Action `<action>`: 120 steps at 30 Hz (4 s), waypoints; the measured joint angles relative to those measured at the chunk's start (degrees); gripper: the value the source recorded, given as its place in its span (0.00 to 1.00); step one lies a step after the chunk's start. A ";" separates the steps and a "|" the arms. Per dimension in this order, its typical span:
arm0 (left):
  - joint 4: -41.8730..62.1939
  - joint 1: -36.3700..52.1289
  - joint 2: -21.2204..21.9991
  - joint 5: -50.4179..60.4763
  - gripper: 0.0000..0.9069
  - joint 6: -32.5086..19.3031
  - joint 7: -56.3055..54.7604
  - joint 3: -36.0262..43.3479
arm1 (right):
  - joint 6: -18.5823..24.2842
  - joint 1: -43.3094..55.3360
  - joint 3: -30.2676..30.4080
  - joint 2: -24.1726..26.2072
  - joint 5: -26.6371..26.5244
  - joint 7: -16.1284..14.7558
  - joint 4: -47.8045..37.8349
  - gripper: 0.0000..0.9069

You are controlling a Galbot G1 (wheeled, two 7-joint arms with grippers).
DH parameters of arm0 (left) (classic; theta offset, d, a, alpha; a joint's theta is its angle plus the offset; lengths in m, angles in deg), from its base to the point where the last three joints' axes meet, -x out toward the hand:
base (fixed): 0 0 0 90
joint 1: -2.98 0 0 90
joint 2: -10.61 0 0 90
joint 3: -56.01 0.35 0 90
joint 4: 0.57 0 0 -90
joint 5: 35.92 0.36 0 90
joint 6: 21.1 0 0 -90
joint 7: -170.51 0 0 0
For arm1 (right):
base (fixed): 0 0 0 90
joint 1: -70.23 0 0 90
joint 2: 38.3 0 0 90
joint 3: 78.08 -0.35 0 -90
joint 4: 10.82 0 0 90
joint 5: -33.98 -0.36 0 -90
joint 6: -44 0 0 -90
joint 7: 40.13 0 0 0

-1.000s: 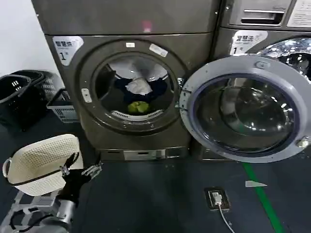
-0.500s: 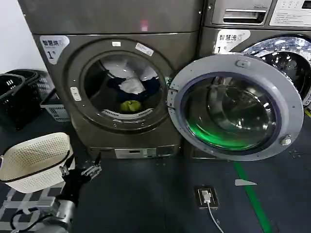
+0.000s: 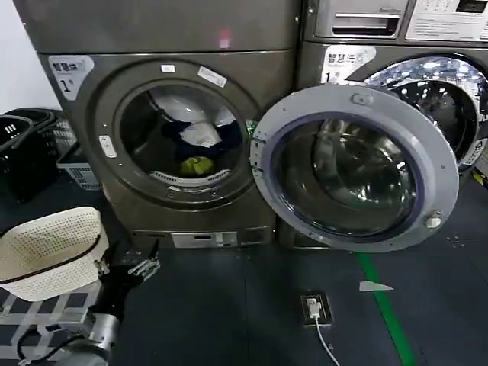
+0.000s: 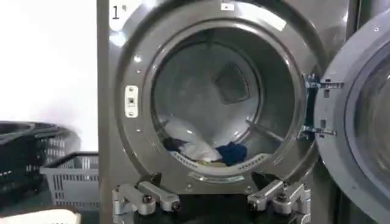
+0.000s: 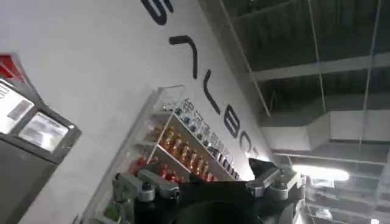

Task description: Grasp the clothes from the dryer.

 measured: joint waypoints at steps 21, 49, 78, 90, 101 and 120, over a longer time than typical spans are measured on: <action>-0.15 -0.04 -0.15 0.33 1.00 -0.07 0.03 0.11 | 0.39 0.12 0.12 -0.22 0.20 -0.05 0.01 1.00; 0.75 1.62 -0.94 -0.59 1.00 -2.03 0.33 0.78 | 0.97 -0.76 -0.38 -1.00 0.11 0.89 0.57 1.00; 36.43 40.59 -4.18 -5.76 1.00 -11.14 -2.56 13.67 | 0.22 -2.87 -3.68 -0.49 -0.83 2.10 2.24 1.00; 59.53 56.89 -1.40 -3.80 1.00 -15.27 -1.39 18.49 | 0.44 -2.27 -3.29 -0.12 -0.62 1.26 2.14 1.00; 81.36 70.48 0.10 -0.91 1.00 -17.31 3.89 20.11 | 0.60 -1.95 -2.97 0.06 -0.95 1.12 2.40 1.00; 106.10 86.88 -3.05 22.50 1.00 -21.44 38.75 32.58 | 0.82 -1.60 -1.24 -0.35 0.08 0.94 2.58 1.00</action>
